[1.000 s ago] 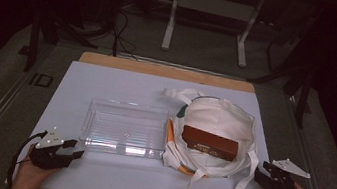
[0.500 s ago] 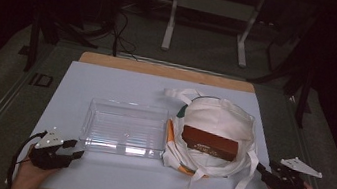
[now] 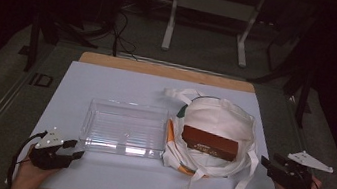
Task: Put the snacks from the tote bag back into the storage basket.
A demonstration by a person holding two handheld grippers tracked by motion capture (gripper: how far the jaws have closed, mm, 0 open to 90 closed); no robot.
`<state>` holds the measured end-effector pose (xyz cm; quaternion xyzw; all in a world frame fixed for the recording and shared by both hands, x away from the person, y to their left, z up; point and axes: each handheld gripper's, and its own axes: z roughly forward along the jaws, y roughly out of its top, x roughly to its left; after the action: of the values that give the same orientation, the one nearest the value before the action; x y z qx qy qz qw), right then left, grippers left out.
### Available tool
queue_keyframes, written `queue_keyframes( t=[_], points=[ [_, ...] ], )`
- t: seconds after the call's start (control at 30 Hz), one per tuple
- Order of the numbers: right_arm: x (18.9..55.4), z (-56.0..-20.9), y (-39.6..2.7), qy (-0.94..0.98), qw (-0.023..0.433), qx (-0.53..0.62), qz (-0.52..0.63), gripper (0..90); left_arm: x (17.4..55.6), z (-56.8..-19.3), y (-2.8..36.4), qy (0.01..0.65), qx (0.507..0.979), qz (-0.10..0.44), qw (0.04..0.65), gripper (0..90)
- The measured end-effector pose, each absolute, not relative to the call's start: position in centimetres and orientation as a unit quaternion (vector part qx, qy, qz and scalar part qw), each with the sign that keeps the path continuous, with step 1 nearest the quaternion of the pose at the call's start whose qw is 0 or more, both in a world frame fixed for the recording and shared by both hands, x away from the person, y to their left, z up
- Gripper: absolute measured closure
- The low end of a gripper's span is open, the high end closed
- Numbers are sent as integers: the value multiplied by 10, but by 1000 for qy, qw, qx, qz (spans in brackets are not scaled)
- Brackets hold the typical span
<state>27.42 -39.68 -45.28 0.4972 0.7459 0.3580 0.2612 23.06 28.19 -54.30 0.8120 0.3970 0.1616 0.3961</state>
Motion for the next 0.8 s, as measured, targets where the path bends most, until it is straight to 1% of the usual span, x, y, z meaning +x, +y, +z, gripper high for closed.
queue_keyframes(
  t=[0.33,0.8],
  points=[
    [280,-433,-388,746,264,480,379,471,230,-543,282,397,813,162,395,483],
    [295,-424,-363,771,260,445,373,458,231,-543,282,397,812,159,397,483]
  ],
)
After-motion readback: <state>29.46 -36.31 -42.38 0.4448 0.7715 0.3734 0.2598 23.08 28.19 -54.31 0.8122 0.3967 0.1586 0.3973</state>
